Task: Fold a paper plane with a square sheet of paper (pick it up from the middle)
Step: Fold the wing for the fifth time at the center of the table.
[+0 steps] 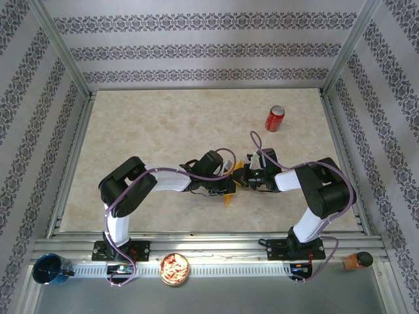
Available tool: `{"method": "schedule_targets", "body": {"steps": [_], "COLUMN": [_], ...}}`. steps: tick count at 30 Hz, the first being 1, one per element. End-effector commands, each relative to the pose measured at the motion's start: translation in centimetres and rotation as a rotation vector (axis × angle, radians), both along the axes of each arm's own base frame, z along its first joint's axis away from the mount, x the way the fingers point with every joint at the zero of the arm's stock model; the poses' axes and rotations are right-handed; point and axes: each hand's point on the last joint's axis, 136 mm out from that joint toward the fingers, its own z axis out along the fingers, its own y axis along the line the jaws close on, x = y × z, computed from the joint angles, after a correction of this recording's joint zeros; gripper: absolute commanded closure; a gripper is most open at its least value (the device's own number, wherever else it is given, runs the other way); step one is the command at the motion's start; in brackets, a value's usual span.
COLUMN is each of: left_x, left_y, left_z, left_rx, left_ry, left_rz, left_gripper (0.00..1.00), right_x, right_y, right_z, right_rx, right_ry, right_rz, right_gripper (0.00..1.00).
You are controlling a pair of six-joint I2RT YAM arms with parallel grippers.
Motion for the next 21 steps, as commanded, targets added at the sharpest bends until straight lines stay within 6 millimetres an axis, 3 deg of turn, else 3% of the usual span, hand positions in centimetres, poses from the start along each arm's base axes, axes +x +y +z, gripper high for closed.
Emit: {"method": "schedule_targets", "body": {"steps": [1,21], "left_x": [1.0,-3.4], "left_y": [0.3,2.0], "left_z": [-0.5,-3.4], "left_rx": [0.015,0.037], "left_ry": [-0.029,0.073], "left_rz": [0.003,-0.027], "left_gripper": [1.00,1.00], "right_x": [-2.2,-2.3], "right_y": [-1.8,-1.9], "right_z": [-4.3,-4.6], "right_rx": [-0.127,-0.135], "right_ry": [0.129,0.136], "right_rz": [-0.042,-0.045], "right_gripper": [0.92,0.92]}}
